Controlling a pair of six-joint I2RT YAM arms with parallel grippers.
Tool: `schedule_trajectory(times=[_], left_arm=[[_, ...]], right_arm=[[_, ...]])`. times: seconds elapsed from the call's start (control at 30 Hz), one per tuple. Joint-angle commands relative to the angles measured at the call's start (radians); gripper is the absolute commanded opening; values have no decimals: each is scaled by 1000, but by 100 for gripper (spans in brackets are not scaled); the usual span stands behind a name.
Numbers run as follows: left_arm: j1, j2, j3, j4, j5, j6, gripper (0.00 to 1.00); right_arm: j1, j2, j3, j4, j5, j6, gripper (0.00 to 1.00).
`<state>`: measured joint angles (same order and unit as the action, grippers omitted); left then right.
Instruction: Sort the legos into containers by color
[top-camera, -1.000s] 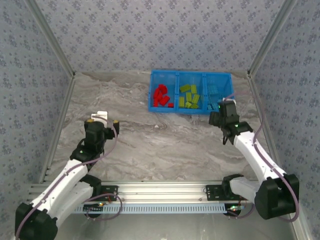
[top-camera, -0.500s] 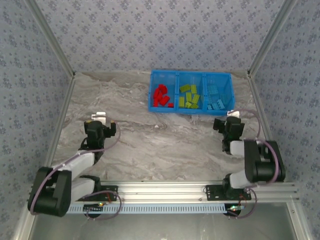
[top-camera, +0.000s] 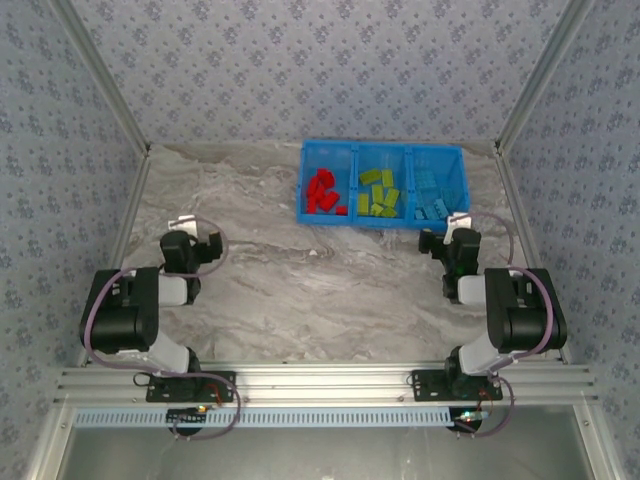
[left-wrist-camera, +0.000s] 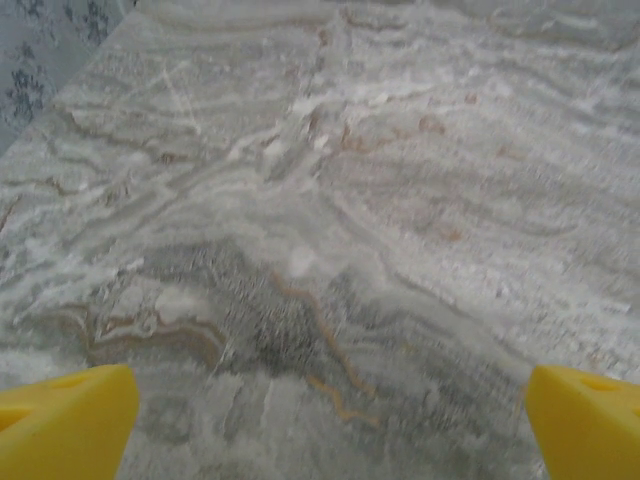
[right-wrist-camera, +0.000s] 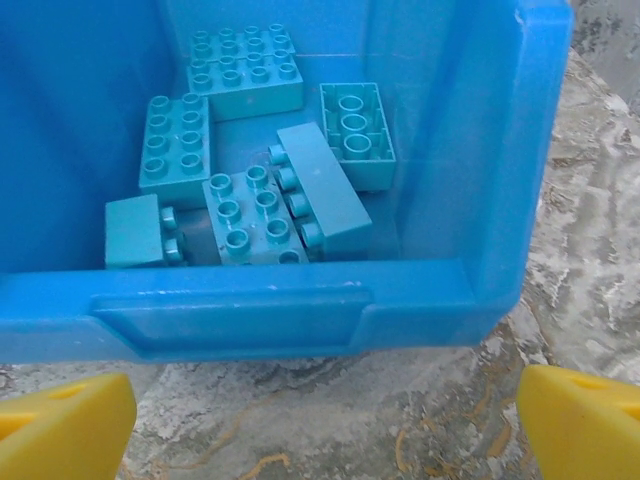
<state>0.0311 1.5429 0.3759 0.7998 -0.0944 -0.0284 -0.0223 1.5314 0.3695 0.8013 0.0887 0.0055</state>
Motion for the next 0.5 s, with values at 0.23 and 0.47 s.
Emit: schedule_trajectory(times=[0.23,0.47], left_arm=[[-15,-10,37,15,41,-4,99],[-15,-10,36,13,40,-3,99]], right_arm=[[-8,-11,25,-1,-43,-25,100],[-13,-9,22,7,-67,-28,100]])
